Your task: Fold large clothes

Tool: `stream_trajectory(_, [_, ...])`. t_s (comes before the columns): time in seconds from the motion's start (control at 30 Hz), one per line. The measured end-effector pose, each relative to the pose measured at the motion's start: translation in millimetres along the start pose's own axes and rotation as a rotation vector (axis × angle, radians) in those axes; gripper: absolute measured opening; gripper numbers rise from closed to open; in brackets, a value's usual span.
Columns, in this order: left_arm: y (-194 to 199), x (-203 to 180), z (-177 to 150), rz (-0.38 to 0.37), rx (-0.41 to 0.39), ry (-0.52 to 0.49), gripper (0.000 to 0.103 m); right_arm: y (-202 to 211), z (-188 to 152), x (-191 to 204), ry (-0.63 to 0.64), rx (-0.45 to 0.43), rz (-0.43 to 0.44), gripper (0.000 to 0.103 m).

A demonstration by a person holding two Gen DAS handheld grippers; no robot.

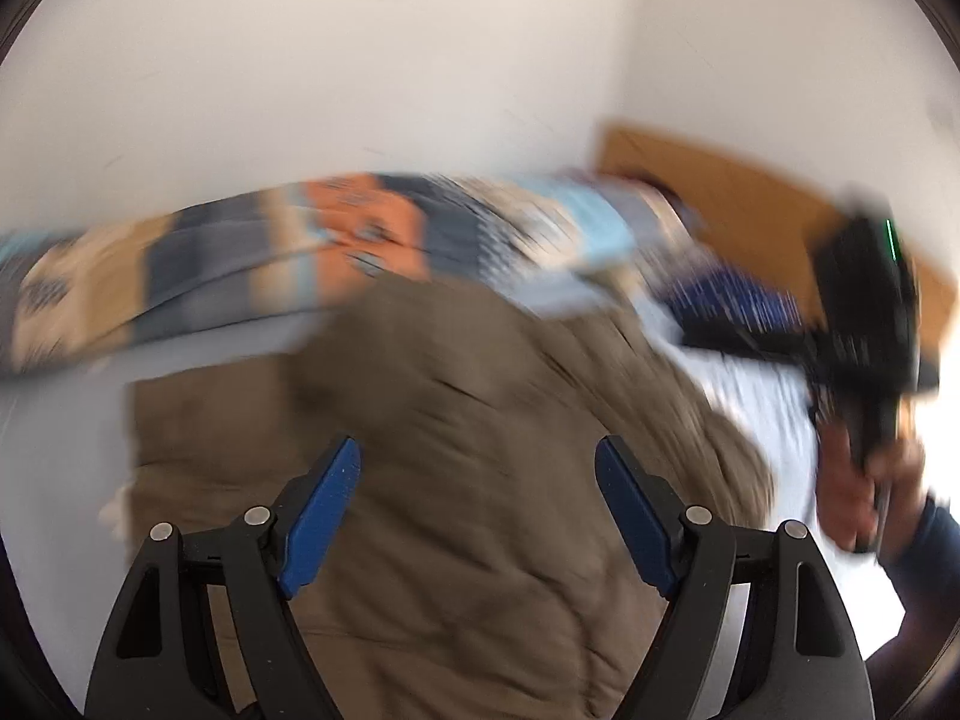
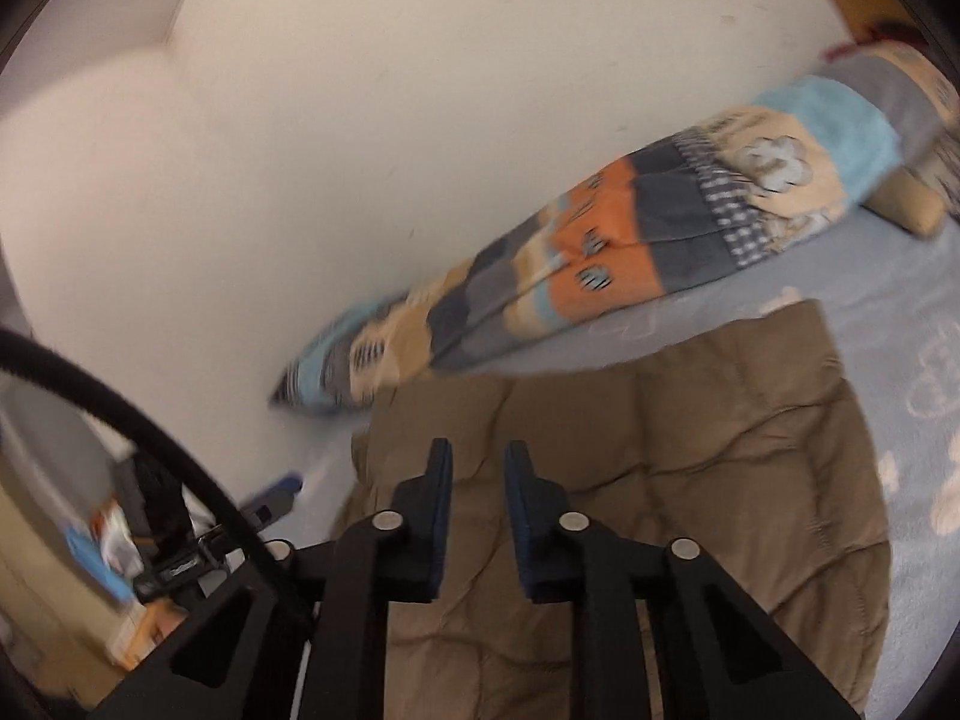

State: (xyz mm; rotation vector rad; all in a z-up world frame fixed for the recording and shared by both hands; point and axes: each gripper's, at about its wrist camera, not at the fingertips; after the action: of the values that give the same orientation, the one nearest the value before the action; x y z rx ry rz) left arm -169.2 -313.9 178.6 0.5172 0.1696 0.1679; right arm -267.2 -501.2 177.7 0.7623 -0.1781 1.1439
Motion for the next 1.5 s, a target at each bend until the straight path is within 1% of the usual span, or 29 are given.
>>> stream_trajectory(0.03, [-8, -11, -5, -0.007, 0.02, -0.041, 0.081, -6, -5, 9, 0.041, 0.024, -0.003, 0.017])
stream_trajectory(0.07, [-14, -17, -8, -0.001, 0.037, -0.06, 0.08, -11, -9, 15, 0.07, 0.047, 0.006, 0.016])
stream_trajectory(0.1, [-21, -21, -11, 0.012, 0.054, -0.071, 0.081, -16, -13, 20, 0.091, 0.07, 0.014, 0.016])
stream_trajectory(0.13, [-29, -20, -14, 0.034, 0.072, -0.063, 0.081, -22, -19, 25, 0.116, 0.098, -0.004, 0.016])
stream_trajectory(0.17, [-37, -15, -16, 0.062, 0.085, -0.026, 0.08, -28, -23, 27, 0.142, 0.119, -0.03, 0.016])
stream_trajectory(0.27, [-49, -2, -21, 0.105, 0.115, 0.063, 0.08, -44, -37, 27, 0.184, 0.174, -0.087, 0.015])
stream_trajectory(0.33, [-59, 7, -23, 0.134, 0.141, 0.101, 0.081, -54, -42, 24, 0.181, 0.194, -0.099, 0.016])
stream_trajectory(0.43, [-71, 14, -31, 0.159, 0.186, 0.153, 0.082, -71, -49, 15, 0.168, 0.219, -0.16, 0.016])
stream_trajectory(0.57, [-87, 17, -37, 0.215, 0.222, 0.155, 0.085, -96, -56, -5, 0.122, 0.261, -0.228, 0.015])
stream_trajectory(0.73, [-101, 29, -46, 0.224, 0.271, 0.202, 0.087, -115, -64, -19, 0.09, 0.303, -0.281, 0.014])
stream_trajectory(0.77, [-103, 30, -47, 0.225, 0.274, 0.205, 0.087, -117, -66, -21, 0.096, 0.31, -0.288, 0.012])
stream_trajectory(0.87, [-108, 30, -50, 0.236, 0.287, 0.206, 0.087, -121, -72, -29, 0.085, 0.313, -0.299, 0.008])
stream_trajectory(1.0, [-109, 29, -48, 0.242, 0.299, 0.218, 0.087, -123, -72, -33, 0.071, 0.311, -0.308, 0.006])
stream_trajectory(1.1, [-99, 25, -41, 0.247, 0.272, 0.234, 0.088, -120, -71, -28, 0.077, 0.305, -0.323, 0.006])
stream_trajectory(1.2, [-90, 30, -29, 0.222, 0.243, 0.276, 0.088, -106, -62, -19, 0.078, 0.283, -0.3, 0.007])
stream_trajectory(1.27, [-81, 35, -23, 0.215, 0.223, 0.298, 0.088, -90, -50, -16, 0.078, 0.245, -0.298, 0.01])
stream_trajectory(1.33, [-77, 41, -20, 0.207, 0.218, 0.315, 0.088, -73, -37, -16, 0.075, 0.2, -0.305, 0.01])
stream_trajectory(1.37, [-76, 44, -20, 0.208, 0.221, 0.323, 0.088, -64, -31, -17, 0.076, 0.18, -0.319, 0.01])
stream_trajectory(1.4, [-76, 49, -21, 0.208, 0.222, 0.338, 0.088, -57, -26, -21, 0.086, 0.165, -0.362, 0.012])
stream_trajectory(1.43, [-78, 53, -24, 0.194, 0.225, 0.364, 0.088, -53, -24, -25, 0.094, 0.161, -0.404, 0.013])
stream_trajectory(1.5, [-81, 56, -28, 0.187, 0.231, 0.385, 0.088, -49, -21, -39, 0.067, 0.17, -0.445, 0.013])
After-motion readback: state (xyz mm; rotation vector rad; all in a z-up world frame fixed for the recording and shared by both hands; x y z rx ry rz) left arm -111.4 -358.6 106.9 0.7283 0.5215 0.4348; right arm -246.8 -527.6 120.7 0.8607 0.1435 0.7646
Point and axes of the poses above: each gripper's, at about its wrist camera, not at the fingertips, and y roughly against the way its jaws point, x to its left, z to its top, and after that the axes turned 3 degrees about -x, right-handed
